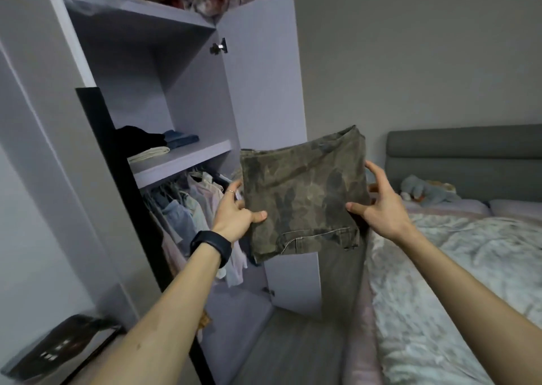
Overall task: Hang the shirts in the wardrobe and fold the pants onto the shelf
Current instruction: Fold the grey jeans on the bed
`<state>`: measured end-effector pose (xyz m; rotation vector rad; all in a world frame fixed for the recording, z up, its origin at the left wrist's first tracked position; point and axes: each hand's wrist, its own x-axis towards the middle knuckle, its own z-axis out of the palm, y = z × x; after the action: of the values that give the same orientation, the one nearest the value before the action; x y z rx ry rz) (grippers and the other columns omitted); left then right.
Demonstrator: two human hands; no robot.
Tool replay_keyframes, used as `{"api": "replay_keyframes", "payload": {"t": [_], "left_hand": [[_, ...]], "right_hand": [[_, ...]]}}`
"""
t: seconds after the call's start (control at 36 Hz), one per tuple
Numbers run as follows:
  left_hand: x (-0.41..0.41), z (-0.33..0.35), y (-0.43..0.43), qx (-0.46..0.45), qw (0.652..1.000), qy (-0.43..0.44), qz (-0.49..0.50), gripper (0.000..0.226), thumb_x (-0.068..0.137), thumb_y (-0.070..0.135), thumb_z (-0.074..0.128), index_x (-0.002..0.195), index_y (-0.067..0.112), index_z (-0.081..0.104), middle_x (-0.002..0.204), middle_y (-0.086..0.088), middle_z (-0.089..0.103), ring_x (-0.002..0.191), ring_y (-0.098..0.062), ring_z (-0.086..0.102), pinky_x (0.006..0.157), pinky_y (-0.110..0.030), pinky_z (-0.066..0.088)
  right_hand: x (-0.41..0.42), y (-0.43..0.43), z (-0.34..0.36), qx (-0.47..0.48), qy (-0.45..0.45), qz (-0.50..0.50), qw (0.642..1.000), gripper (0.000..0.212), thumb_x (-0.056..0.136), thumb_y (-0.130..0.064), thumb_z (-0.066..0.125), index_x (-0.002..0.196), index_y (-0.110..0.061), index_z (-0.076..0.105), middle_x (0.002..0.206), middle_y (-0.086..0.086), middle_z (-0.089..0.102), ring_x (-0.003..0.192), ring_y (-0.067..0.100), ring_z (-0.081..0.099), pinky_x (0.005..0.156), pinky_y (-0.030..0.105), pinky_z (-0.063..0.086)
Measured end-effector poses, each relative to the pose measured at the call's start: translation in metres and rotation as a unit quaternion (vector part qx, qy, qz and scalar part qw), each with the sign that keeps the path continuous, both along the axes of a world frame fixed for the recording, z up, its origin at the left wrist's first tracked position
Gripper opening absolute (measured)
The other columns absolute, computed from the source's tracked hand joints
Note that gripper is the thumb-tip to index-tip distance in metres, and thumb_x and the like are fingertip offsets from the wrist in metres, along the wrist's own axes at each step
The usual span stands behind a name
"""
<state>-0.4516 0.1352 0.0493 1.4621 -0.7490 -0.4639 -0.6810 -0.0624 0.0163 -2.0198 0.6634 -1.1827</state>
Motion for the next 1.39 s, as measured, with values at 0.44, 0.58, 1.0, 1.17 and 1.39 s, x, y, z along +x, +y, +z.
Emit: {"api": "replay_keyframes", "payload": {"t": [0.44, 0.58, 1.0, 1.17, 1.39], "left_hand": [[0.026, -0.045, -0.091, 0.06, 0.989, 0.017, -0.137, 0.099, 0.075, -0.015, 0.076, 0.151, 0.032, 0.034, 0.098, -0.003, 0.077, 0.09, -0.019, 0.075, 0.079, -0.047, 0.062], [0.046, -0.042, -0.112, 0.058, 0.988, 0.018, -0.142, 0.098, 0.076, -0.016, 0.075, 0.15, 0.033, 0.035, 0.099, -0.002, 0.076, 0.092, -0.021, 0.074, 0.078, -0.047, 0.062], [0.189, -0.016, -0.233, 0.02, 0.994, 0.044, -0.098, 0.097, 0.075, -0.019, 0.074, 0.146, 0.035, 0.038, 0.109, -0.013, 0.073, 0.102, -0.031, 0.069, 0.082, -0.052, 0.059], [0.282, 0.03, -0.275, -0.016, 0.999, 0.01, -0.026, 0.091, 0.075, -0.021, 0.073, 0.142, 0.032, 0.042, 0.11, -0.014, 0.072, 0.101, -0.028, 0.07, 0.079, -0.044, 0.061], [0.387, 0.079, -0.263, -0.045, 0.996, -0.014, 0.075, 0.086, 0.075, -0.022, 0.072, 0.138, 0.028, 0.045, 0.109, -0.019, 0.072, 0.1, -0.031, 0.07, 0.082, -0.044, 0.058]], "right_hand": [[-0.023, -0.025, -0.047, 0.025, 0.017, -0.125, 0.992, 0.093, 0.08, -0.015, 0.084, 0.149, -0.046, 0.031, 0.107, -0.023, 0.055, 0.098, 0.007, 0.063, 0.091, 0.043, 0.057], [-0.006, -0.038, -0.042, 0.016, 0.031, -0.135, 0.99, 0.093, 0.081, -0.017, 0.083, 0.148, -0.049, 0.028, 0.105, -0.028, 0.054, 0.098, 0.016, 0.068, 0.089, 0.044, 0.058], [0.15, -0.181, -0.012, -0.022, 0.012, -0.079, 0.997, 0.093, 0.083, -0.013, 0.082, 0.15, -0.049, 0.029, 0.111, -0.018, 0.062, 0.095, 0.002, 0.065, 0.077, 0.008, 0.048], [0.274, -0.265, 0.026, -0.056, -0.013, -0.016, 0.998, 0.093, 0.083, -0.016, 0.082, 0.148, -0.053, 0.027, 0.091, -0.04, 0.053, 0.082, -0.024, 0.058, 0.065, -0.001, 0.044], [0.431, -0.308, 0.068, -0.072, -0.039, 0.098, 0.992, 0.095, 0.084, -0.019, 0.08, 0.141, -0.067, 0.022, 0.098, -0.034, 0.055, 0.086, -0.009, 0.06, 0.078, 0.017, 0.05]]}}
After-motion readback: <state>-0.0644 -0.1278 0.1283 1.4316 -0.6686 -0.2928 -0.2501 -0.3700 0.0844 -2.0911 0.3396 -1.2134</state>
